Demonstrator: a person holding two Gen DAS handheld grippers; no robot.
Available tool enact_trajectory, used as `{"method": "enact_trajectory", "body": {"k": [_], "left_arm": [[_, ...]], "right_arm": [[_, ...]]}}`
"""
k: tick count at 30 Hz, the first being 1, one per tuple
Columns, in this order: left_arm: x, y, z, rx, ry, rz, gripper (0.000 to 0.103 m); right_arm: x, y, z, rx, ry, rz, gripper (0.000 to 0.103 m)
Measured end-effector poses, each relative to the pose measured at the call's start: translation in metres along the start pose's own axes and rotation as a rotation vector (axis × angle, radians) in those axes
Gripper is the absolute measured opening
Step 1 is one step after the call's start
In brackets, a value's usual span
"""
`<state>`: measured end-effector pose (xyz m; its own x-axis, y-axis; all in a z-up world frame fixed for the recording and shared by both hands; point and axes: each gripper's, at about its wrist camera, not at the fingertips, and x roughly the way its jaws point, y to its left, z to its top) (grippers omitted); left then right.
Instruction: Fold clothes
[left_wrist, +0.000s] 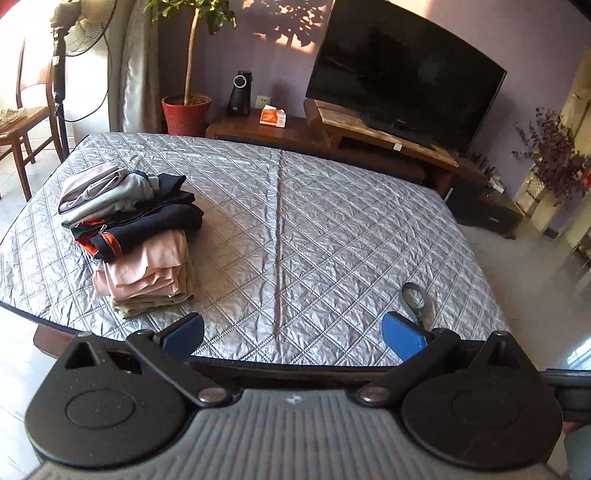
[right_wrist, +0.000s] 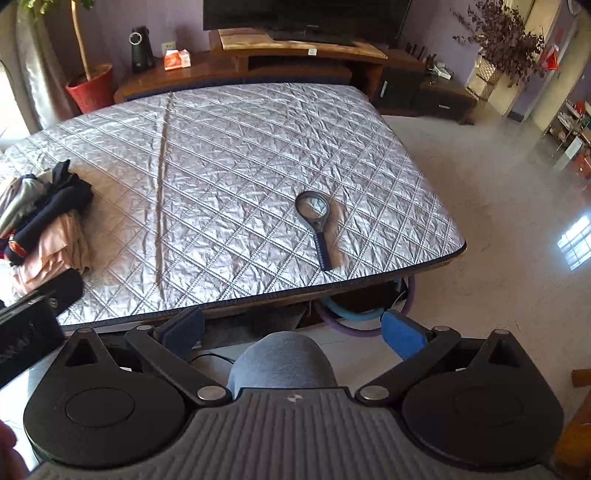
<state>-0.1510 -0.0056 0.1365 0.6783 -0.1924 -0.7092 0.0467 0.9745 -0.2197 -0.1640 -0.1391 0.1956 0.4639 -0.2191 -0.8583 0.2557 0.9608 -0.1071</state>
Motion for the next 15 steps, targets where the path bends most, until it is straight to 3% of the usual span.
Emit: {"method": "enact_trajectory", "body": {"k": [15], "left_arm": [[-0.016,-0.003,-0.004,0.002,-0.016,0.013,0.102]], "right_arm": [[-0.017,0.001,-0.008,-0.015,-0.037,0.0,0.103]]}}
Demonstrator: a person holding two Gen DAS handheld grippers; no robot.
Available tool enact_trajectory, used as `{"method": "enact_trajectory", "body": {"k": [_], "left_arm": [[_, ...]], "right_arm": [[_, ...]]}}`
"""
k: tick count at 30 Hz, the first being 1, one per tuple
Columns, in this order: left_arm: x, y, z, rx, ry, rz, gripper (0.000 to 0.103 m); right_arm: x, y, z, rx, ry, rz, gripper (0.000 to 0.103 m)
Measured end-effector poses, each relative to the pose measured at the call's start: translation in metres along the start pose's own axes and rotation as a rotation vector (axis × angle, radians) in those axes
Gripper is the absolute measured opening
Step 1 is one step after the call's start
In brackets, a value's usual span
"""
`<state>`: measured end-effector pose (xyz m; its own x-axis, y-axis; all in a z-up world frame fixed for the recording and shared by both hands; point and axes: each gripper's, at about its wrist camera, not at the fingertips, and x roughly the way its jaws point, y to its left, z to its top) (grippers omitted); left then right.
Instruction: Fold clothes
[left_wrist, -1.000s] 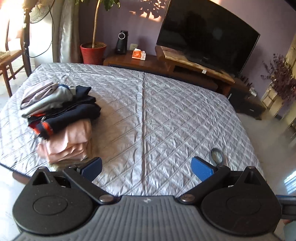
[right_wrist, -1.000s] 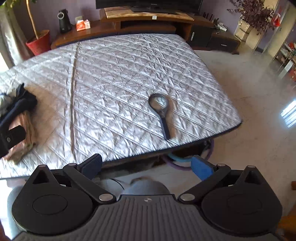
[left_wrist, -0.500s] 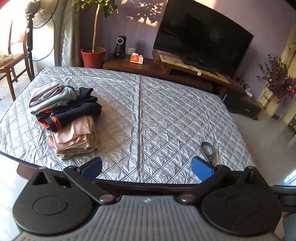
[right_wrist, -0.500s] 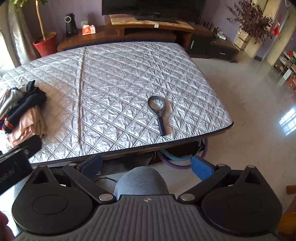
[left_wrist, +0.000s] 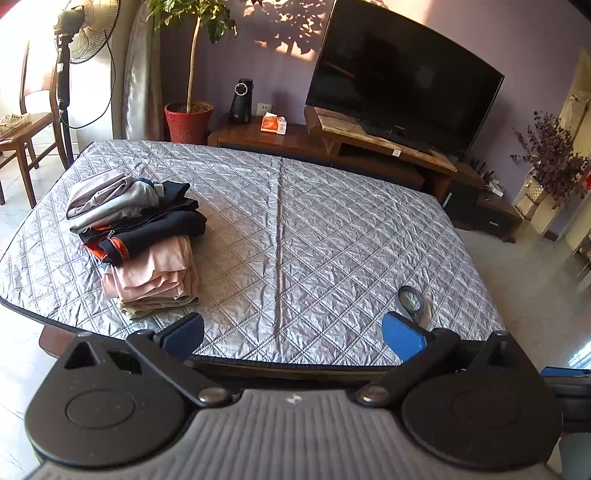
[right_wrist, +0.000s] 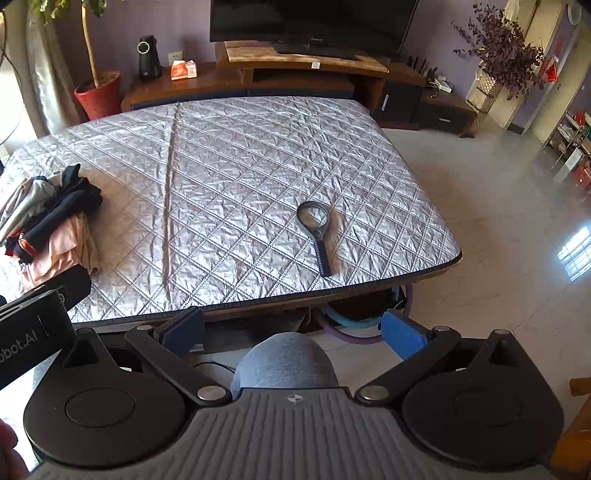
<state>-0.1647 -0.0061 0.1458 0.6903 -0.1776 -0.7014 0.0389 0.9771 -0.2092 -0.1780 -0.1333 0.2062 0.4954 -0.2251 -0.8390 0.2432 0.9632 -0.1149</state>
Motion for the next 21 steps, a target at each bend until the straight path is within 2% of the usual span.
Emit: {"method": "enact_trajectory", "body": {"k": [21], "left_arm": [[-0.0015,0.0003,0.0001,-0.013,0.014,0.021,0.102]], "right_arm": [[-0.0031,0.0059,-0.0027,-0.025,-0.01,0.002,0.103]]}}
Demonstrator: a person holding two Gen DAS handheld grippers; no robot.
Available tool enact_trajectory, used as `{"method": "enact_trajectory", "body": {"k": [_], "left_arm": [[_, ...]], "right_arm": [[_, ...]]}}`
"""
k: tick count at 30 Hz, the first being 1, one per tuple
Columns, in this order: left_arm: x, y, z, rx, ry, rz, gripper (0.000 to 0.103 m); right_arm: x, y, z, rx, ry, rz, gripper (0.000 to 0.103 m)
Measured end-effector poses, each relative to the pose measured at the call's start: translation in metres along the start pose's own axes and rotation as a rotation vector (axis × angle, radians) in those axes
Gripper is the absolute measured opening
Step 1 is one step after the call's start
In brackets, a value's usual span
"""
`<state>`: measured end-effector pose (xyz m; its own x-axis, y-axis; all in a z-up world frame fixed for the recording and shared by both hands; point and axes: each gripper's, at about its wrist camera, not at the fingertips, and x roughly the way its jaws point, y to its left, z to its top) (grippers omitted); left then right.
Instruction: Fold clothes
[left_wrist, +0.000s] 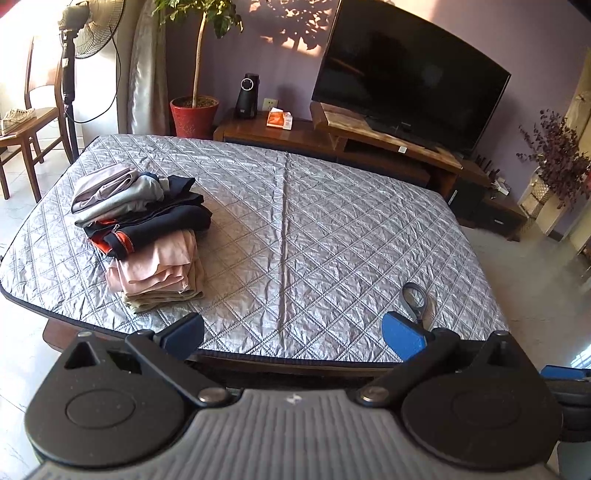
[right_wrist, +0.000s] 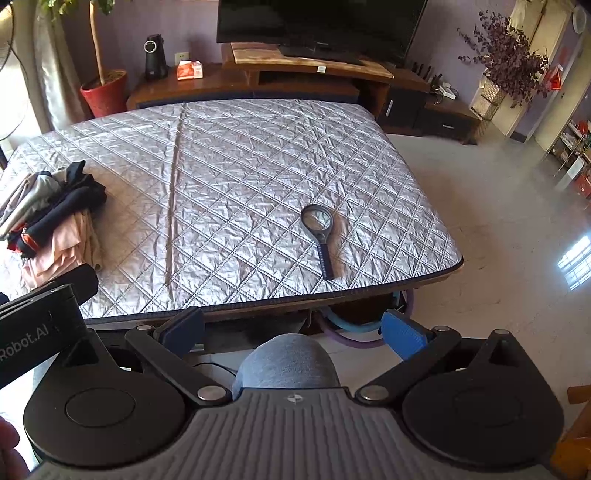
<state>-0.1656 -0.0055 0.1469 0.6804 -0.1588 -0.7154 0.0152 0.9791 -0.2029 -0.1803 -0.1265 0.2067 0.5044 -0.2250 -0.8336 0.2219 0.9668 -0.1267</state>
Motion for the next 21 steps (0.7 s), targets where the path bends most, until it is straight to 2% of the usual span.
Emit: {"method": "enact_trajectory", "body": {"k": [21], "left_arm": [[0.0044,-0.0053,0.001,0.019,0.044,0.05,0.102]], "right_arm": [[0.0061,0.0015,-0.0036,-0.003,0.013,-0.001,0.103]]}}
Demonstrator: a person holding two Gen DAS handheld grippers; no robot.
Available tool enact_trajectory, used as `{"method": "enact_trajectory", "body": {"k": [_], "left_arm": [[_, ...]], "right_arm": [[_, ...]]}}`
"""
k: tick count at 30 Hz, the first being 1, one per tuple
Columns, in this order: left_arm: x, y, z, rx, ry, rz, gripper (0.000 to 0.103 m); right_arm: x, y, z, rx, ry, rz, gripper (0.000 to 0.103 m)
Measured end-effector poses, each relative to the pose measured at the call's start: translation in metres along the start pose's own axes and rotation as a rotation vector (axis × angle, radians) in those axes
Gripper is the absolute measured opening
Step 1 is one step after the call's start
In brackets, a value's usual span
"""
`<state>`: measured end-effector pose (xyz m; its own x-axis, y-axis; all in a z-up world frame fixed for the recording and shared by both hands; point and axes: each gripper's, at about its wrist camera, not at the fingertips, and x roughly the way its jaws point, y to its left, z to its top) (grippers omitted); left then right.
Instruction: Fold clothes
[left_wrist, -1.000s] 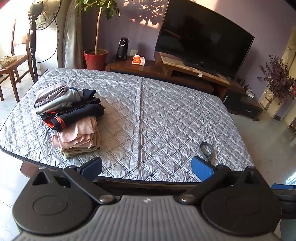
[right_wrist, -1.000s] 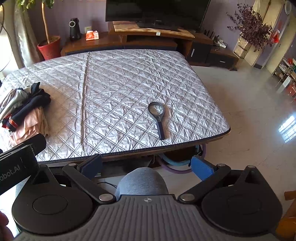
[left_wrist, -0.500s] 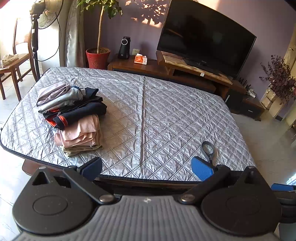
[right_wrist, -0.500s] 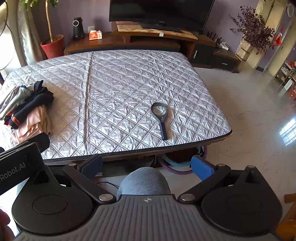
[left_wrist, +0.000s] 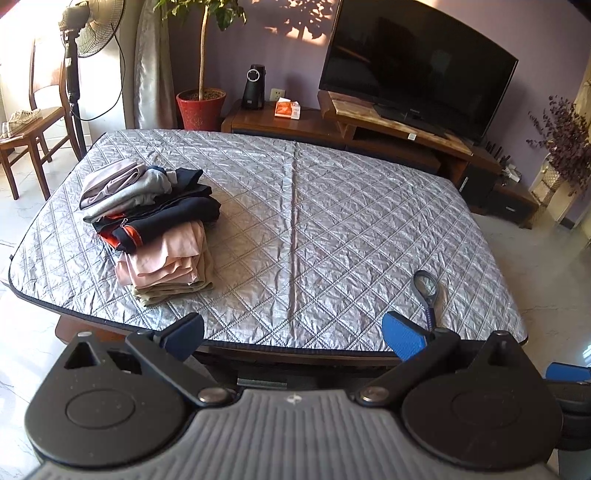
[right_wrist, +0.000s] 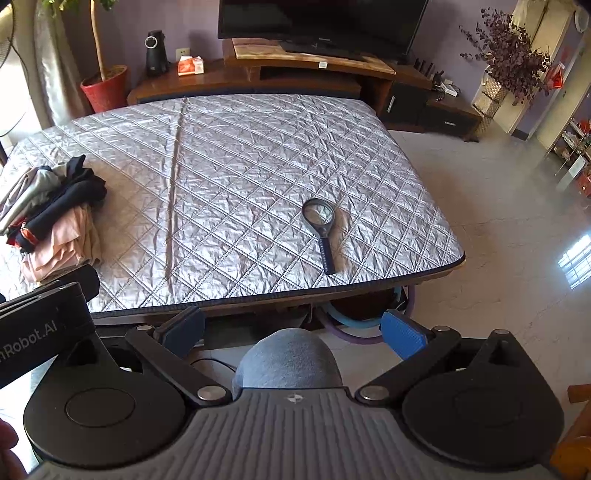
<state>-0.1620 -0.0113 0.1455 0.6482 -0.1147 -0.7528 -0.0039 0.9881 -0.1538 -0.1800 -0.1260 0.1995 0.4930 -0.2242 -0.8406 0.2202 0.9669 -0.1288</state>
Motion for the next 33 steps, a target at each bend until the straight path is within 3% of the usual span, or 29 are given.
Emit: {"method": "enact_trajectory", "body": {"k": [21,29,33], "left_arm": [[0.012,0.006,0.0,-0.017,0.045,0.021,0.102],[0.035,0.013,0.002,-0.022,0.042,0.037,0.102],[0.063,0.032,0.007,-0.103,-0.008,0.012,0.102]], "right_arm": [[0.012,-0.007,0.002,0.022,0.004,-0.009,0.103],[0.018,-0.01,0.01,0.061,-0.142,0.01,0.103],[0.049,-0.018,0.021,0.109,-0.199,-0.003,0.103]]}}
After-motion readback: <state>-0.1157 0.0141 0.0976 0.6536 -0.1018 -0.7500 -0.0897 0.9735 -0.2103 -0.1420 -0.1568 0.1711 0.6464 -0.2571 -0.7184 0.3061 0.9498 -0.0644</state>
